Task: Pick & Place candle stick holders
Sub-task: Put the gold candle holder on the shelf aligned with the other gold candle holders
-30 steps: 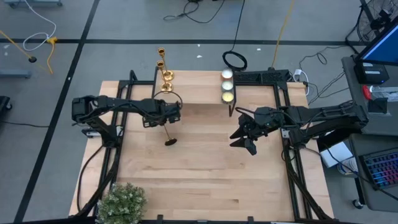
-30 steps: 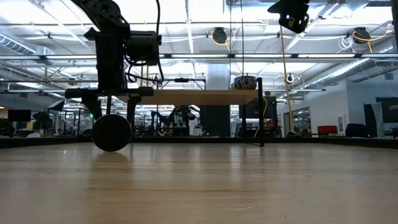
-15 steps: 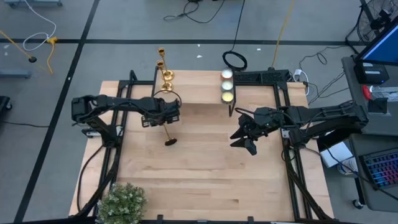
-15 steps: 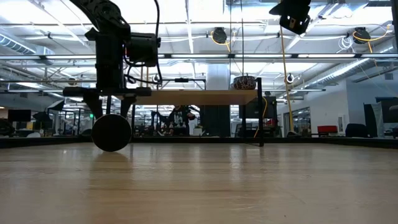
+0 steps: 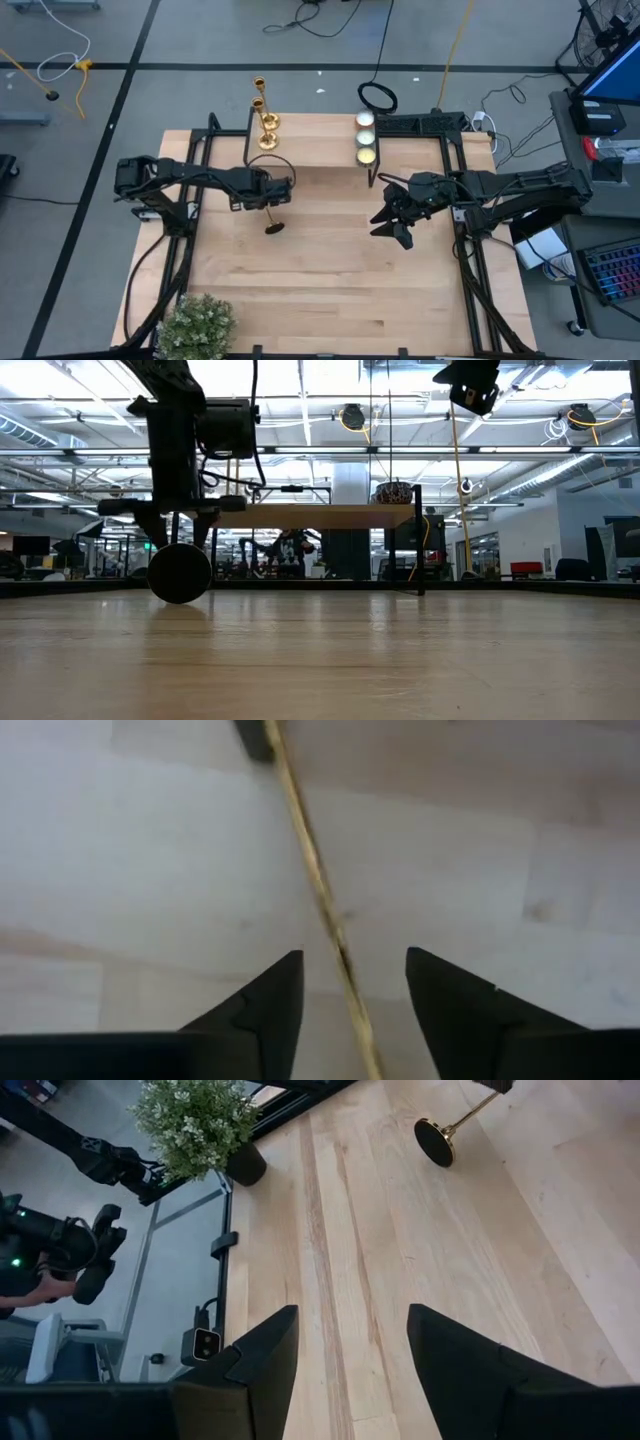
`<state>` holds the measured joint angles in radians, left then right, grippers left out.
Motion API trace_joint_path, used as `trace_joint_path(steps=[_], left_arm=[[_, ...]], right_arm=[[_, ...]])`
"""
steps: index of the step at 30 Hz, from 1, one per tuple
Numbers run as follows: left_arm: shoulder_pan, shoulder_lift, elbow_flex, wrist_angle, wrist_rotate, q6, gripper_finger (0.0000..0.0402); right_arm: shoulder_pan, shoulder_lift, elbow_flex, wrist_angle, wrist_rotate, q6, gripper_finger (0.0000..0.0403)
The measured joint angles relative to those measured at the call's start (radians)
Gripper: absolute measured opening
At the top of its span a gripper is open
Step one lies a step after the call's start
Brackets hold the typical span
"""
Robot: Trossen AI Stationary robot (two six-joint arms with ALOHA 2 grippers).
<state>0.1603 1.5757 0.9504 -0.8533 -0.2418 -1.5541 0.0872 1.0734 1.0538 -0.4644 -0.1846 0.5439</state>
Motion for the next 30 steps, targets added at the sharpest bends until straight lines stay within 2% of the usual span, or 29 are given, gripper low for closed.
trace_joint_path(steps=[7, 12, 20, 25, 30], left_arm=[[-0.042, 0.004, 0.000, 0.000, 0.007, -0.034, 0.0252], [-0.073, 0.009, 0.000, 0.007, 0.020, -0.074, 0.0274], [-0.099, 0.016, 0.000, 0.018, 0.013, -0.100, 0.0240], [-0.114, 0.073, 0.001, 0.068, 0.051, -0.096, 0.0217], [-0.146, 0.142, 0.001, 0.138, 0.081, -0.118, 0.0212]], right_arm=[[0.000, 0.000, 0.000, 0.000, 0.000, 0.012, 0.0185], [0.000, 0.000, 0.000, 0.004, 0.000, 0.012, 0.0184], [0.000, 0.000, 0.000, 0.003, 0.000, 0.020, 0.0183], [0.000, 0.000, 0.000, 0.004, -0.001, 0.020, 0.0182], [0.000, 0.000, 0.000, 0.002, -0.001, 0.025, 0.0182]])
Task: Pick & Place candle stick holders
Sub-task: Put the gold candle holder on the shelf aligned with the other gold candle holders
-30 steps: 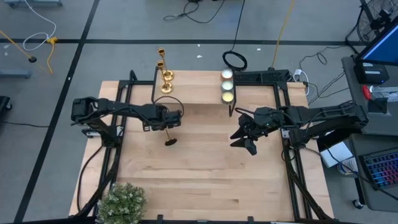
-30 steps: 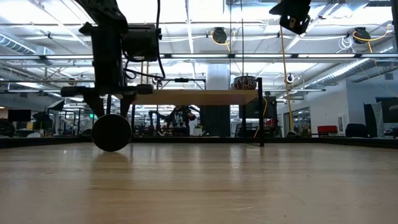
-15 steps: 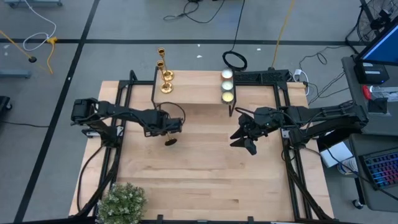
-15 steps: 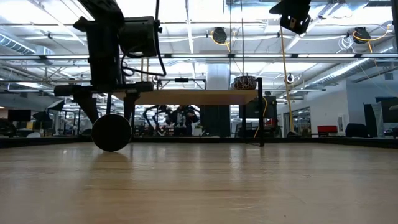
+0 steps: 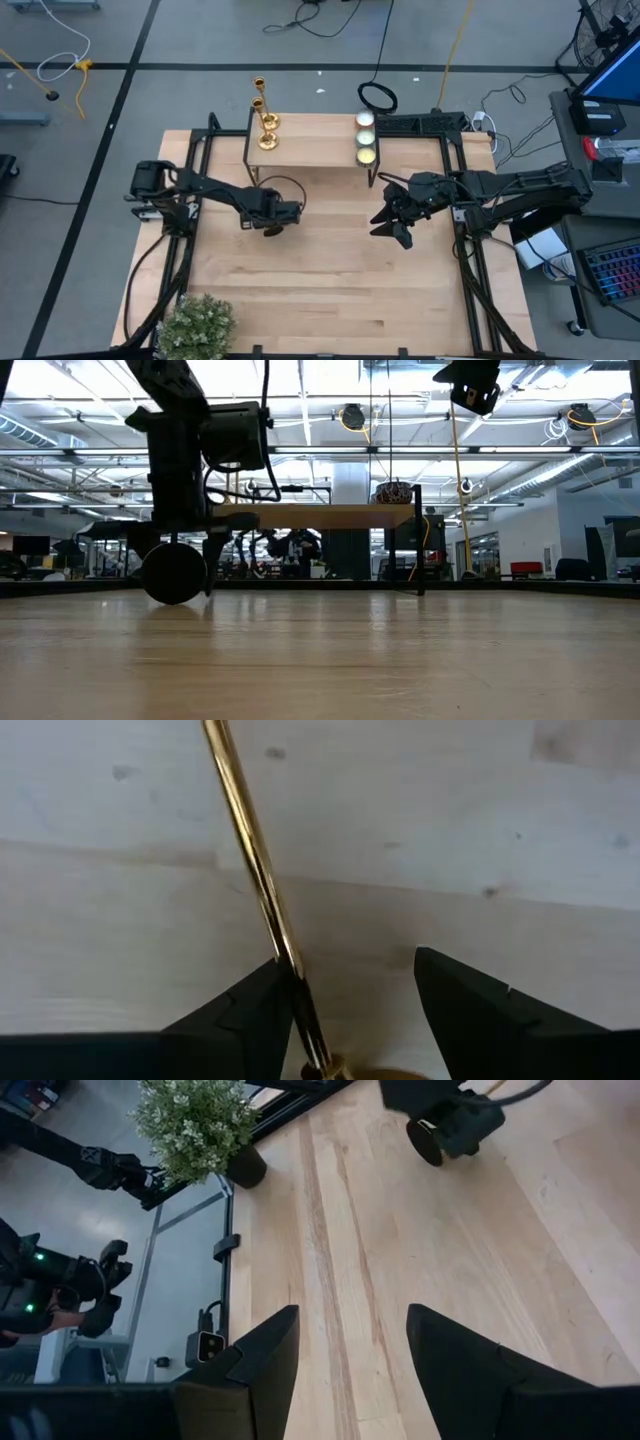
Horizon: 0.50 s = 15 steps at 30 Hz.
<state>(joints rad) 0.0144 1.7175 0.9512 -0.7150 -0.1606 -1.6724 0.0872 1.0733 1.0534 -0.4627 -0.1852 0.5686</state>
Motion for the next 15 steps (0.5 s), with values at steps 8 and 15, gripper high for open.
trace_joint_path(steps=[8, 15], left_arm=[[-0.019, 0.004, 0.001, 0.008, 0.000, -0.013, 0.0211], [-0.020, -0.028, -0.001, -0.027, 0.007, -0.006, 0.0211]], right_arm=[[0.014, 0.000, 0.000, -0.003, 0.000, 0.014, 0.0182], [0.014, 0.000, 0.000, 0.001, 0.001, 0.014, 0.0182]])
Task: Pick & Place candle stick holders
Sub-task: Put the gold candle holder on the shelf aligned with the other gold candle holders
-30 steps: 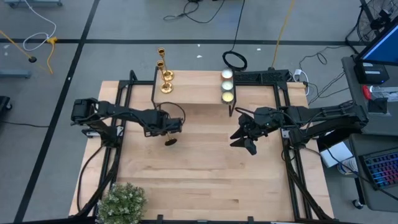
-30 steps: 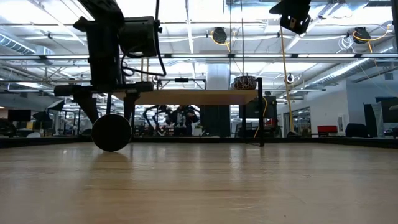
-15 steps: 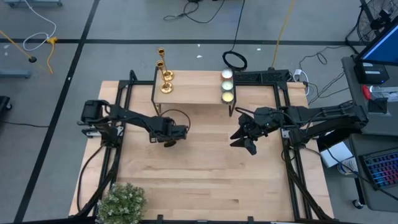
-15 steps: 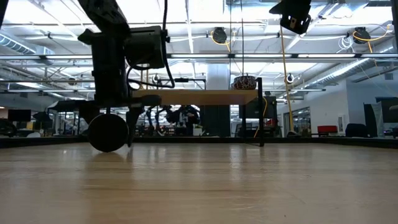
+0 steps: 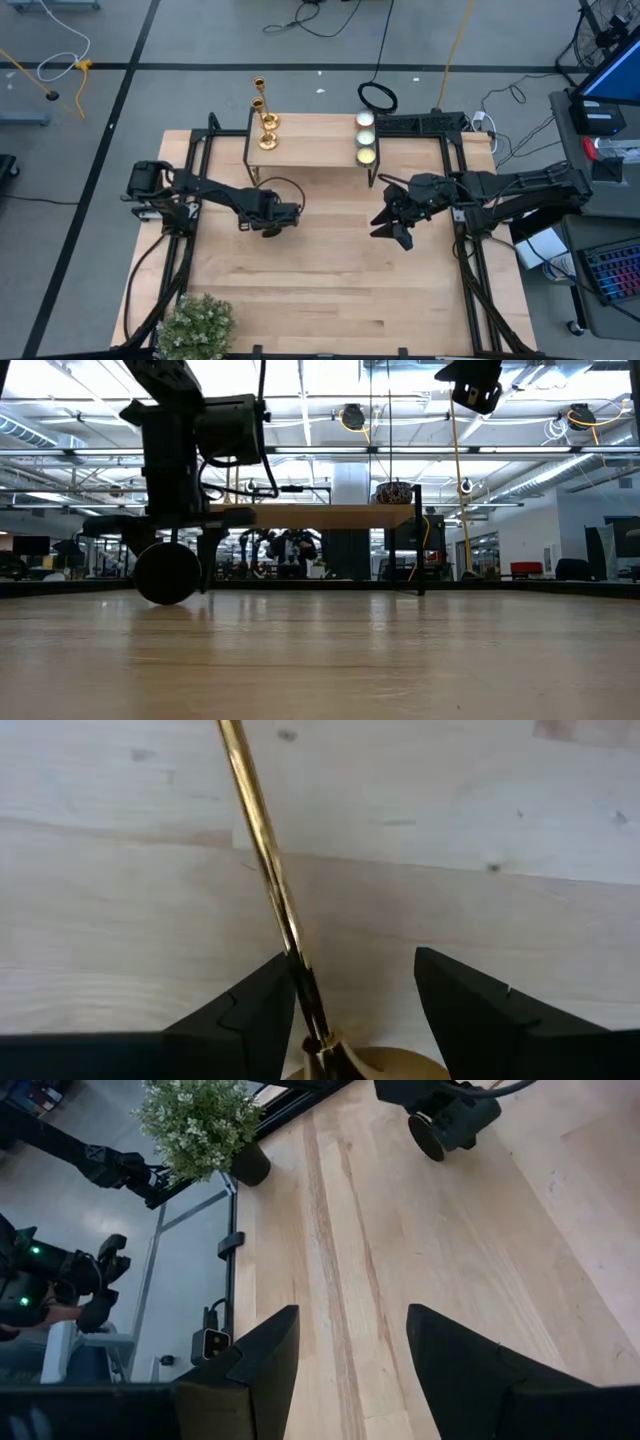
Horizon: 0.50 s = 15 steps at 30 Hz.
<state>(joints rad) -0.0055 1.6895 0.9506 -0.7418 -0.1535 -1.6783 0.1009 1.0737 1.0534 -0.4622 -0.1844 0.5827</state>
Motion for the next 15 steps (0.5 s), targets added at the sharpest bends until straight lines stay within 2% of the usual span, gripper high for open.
trace_joint_path(steps=[10, 15], left_arm=[[0.000, -0.073, 0.000, -0.059, 0.001, 0.000, 0.0208], [-0.001, -0.073, 0.000, -0.060, 0.005, 0.000, 0.0155]], right_arm=[[0.000, 0.000, 0.000, 0.001, 0.000, -0.002, 0.0183], [0.000, 0.000, 0.000, 0.002, 0.000, -0.009, 0.0183]])
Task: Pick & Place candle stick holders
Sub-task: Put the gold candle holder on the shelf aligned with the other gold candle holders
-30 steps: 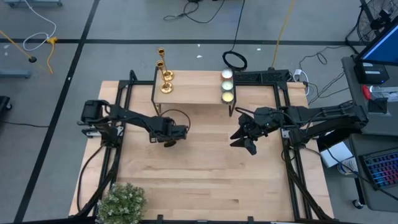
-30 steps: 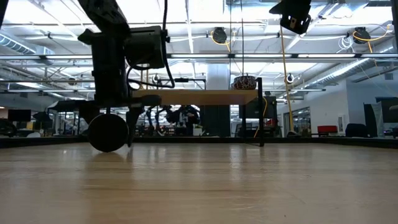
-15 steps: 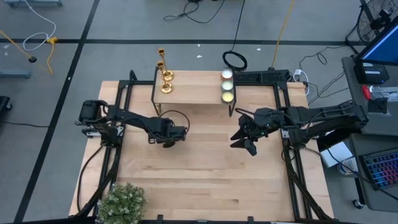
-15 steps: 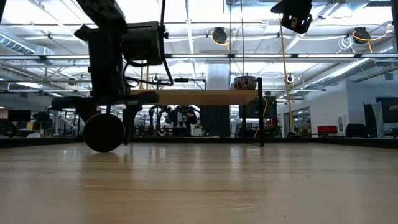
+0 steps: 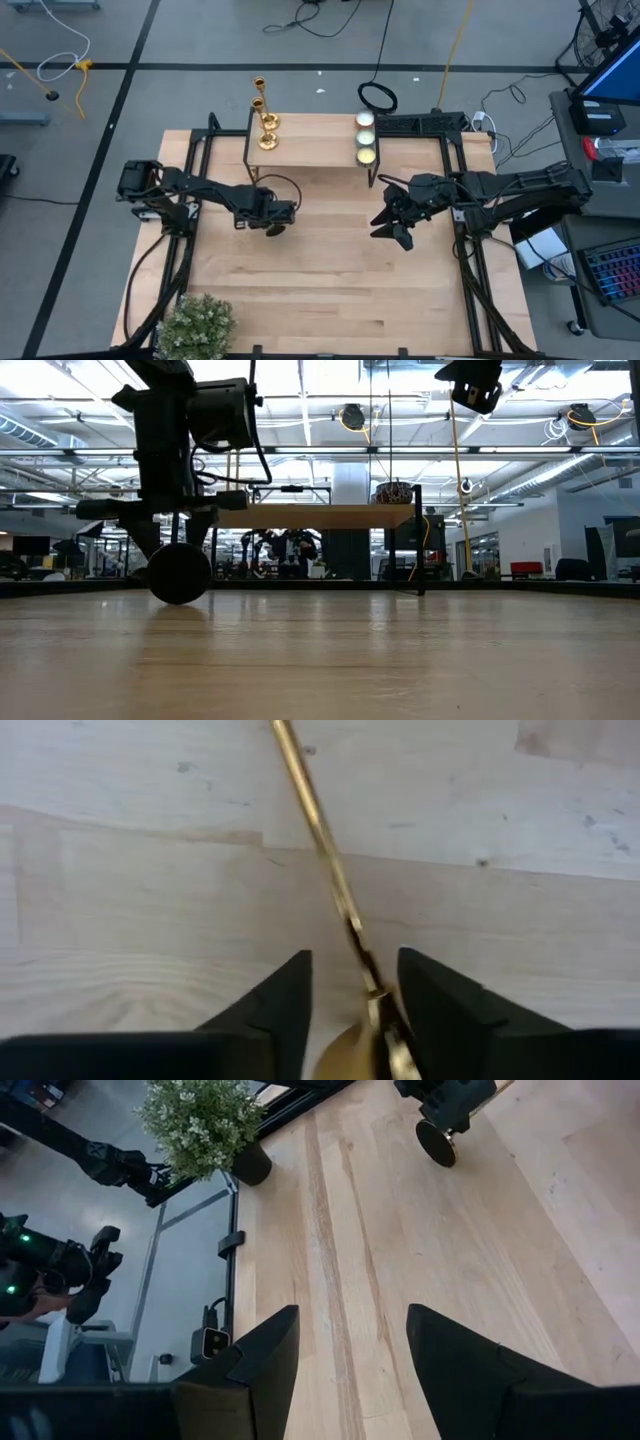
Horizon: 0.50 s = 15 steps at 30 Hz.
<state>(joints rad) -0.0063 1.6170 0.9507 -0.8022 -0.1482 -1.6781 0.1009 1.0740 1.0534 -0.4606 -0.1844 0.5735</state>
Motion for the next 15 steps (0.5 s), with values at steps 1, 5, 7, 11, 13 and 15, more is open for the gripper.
trace_joint_path(steps=[1, 5, 7, 11, 13, 15], left_arm=[[0.000, -0.002, 0.000, -0.001, 0.000, 0.002, 0.0140], [0.000, -0.001, 0.000, 0.006, -0.002, 0.028, 0.0081], [0.000, -0.001, 0.000, 0.016, -0.010, 0.034, 0.0056], [0.002, -0.001, 0.000, 0.045, -0.018, 0.061, 0.0016], [0.004, -0.003, 0.002, 0.057, -0.020, 0.060, 0.0006], [0.005, -0.004, 0.002, 0.060, -0.019, 0.060, 0.0007]], right_arm=[[0.000, 0.000, 0.000, 0.000, 0.000, 0.000, 0.0183], [0.000, 0.000, 0.000, 0.000, 0.000, -0.004, 0.0183], [0.000, 0.000, 0.000, 0.000, 0.000, -0.008, 0.0183], [0.000, 0.000, 0.000, 0.000, 0.000, -0.010, 0.0183], [0.000, 0.000, 0.000, 0.000, 0.000, -0.010, 0.0183], [0.000, 0.000, 0.000, 0.000, 0.000, -0.010, 0.0183]])
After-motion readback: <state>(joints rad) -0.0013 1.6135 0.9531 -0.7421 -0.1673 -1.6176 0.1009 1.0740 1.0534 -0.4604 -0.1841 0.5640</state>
